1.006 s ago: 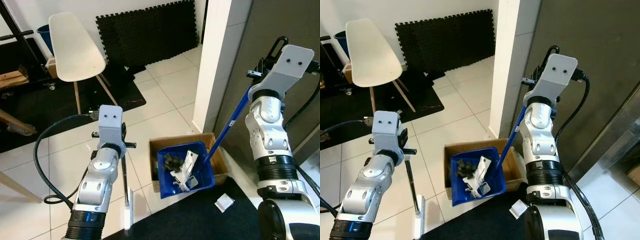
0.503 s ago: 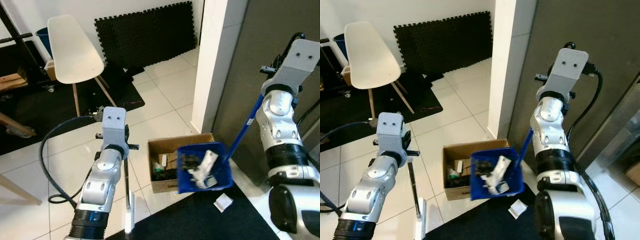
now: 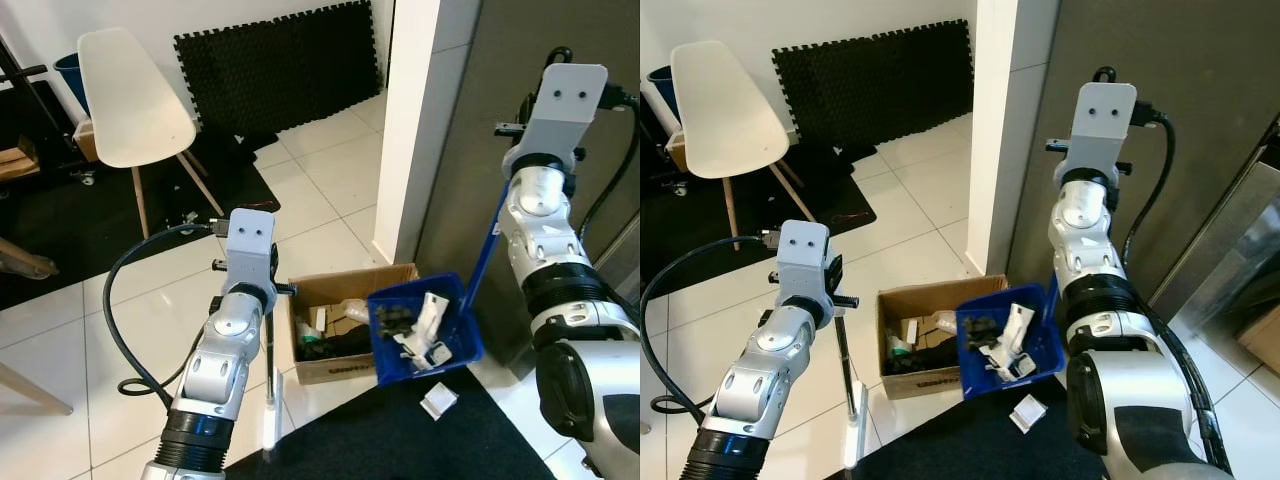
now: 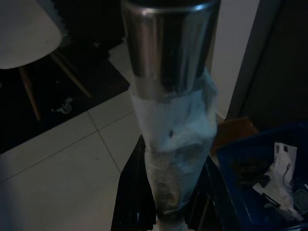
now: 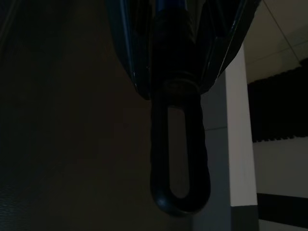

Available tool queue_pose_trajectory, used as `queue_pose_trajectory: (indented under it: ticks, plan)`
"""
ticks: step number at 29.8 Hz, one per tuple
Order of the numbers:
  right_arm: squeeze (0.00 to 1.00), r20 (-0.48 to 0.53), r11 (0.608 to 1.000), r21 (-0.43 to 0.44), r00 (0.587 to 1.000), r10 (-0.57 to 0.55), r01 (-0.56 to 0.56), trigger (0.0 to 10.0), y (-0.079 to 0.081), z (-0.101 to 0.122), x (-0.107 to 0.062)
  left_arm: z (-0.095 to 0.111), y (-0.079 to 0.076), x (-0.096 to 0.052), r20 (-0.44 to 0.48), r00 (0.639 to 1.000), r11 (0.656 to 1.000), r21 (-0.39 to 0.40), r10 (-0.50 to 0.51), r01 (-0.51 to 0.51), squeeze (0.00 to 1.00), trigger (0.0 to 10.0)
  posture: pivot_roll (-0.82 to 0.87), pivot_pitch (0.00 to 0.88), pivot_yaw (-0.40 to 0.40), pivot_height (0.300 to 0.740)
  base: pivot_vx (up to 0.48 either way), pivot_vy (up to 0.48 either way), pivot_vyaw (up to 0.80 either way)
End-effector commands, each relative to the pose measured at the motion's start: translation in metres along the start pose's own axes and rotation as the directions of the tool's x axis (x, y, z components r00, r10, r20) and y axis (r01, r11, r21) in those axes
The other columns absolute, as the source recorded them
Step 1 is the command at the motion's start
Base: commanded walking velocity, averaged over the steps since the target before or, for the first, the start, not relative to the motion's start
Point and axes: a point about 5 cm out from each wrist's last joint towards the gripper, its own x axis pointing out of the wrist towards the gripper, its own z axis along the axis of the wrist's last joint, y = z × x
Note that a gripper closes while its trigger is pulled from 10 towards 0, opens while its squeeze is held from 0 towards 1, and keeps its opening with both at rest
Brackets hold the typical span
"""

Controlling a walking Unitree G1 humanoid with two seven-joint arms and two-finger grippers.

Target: Sweep floor

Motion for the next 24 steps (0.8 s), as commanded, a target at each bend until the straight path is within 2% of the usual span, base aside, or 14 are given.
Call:
queue_pose_trajectory:
  ticks: [1, 7, 12, 14, 17, 21, 24]
  plan:
    - [0.0, 0.102, 1.0, -0.006, 0.995, 0.014, -0.014, 10.0, 0.01, 0.022, 0.005, 0.002, -0.003, 0.001, 0.017, 1.0, 1.0, 0.002, 0.006, -0.006, 0.0, 10.0, 0.04, 0.12, 0.002, 0.74, 0.0, 0.0, 0.0]
    - [0.0, 0.186, 0.993, -0.076, 0.977, 0.099, -0.086, 10.0, 0.028, 0.04, 0.006, 0.001, -0.005, 0.002, 0.016, 1.0, 1.0, 0.0, 0.001, -0.001, 0.0, 10.0, 0.04, 0.12, 0.003, 0.74, 0.0, 0.0, 0.0]
    - [0.0, 0.216, 0.989, -0.098, 0.968, 0.13, -0.111, 10.0, 0.034, 0.046, 0.005, 0.0, -0.006, 0.002, 0.016, 1.0, 1.0, -0.001, -0.001, 0.001, 0.0, 10.0, 0.04, 0.12, 0.003, 0.74, 0.0, 0.0, 0.0]
    - [0.0, 0.259, 0.979, -0.118, 0.946, 0.193, -0.168, 10.0, 0.047, 0.054, 0.001, 0.001, -0.009, 0.003, 0.018, 1.0, 1.0, -0.003, -0.007, 0.007, 0.0, 10.0, 0.03, 0.119, 0.003, 0.74, 0.0, 0.0, 0.0]
    - [0.0, 0.27, 0.975, -0.094, 0.937, 0.22, -0.201, 10.0, 0.056, 0.057, -0.003, 0.001, -0.01, 0.003, 0.018, 1.0, 1.0, -0.003, -0.011, 0.011, 0.0, 10.0, 0.03, 0.119, 0.005, 0.74, 0.0, 0.0, 0.0]
    - [0.0, 0.283, 0.975, -0.075, 0.933, 0.223, -0.21, 10.0, 0.059, 0.06, -0.005, 0.001, -0.011, 0.003, 0.019, 1.0, 1.0, -0.002, -0.013, 0.013, 0.0, 10.0, 0.03, 0.119, 0.005, 0.74, 0.0, 0.0, 0.0]
    - [0.0, 0.328, 0.973, -0.059, 0.916, 0.231, -0.225, 10.0, 0.063, 0.065, -0.009, 0.001, -0.011, 0.004, 0.02, 1.0, 1.0, -0.001, -0.015, 0.015, 0.0, 10.0, 0.03, 0.119, 0.005, 0.74, 0.0, 0.0, 0.0]
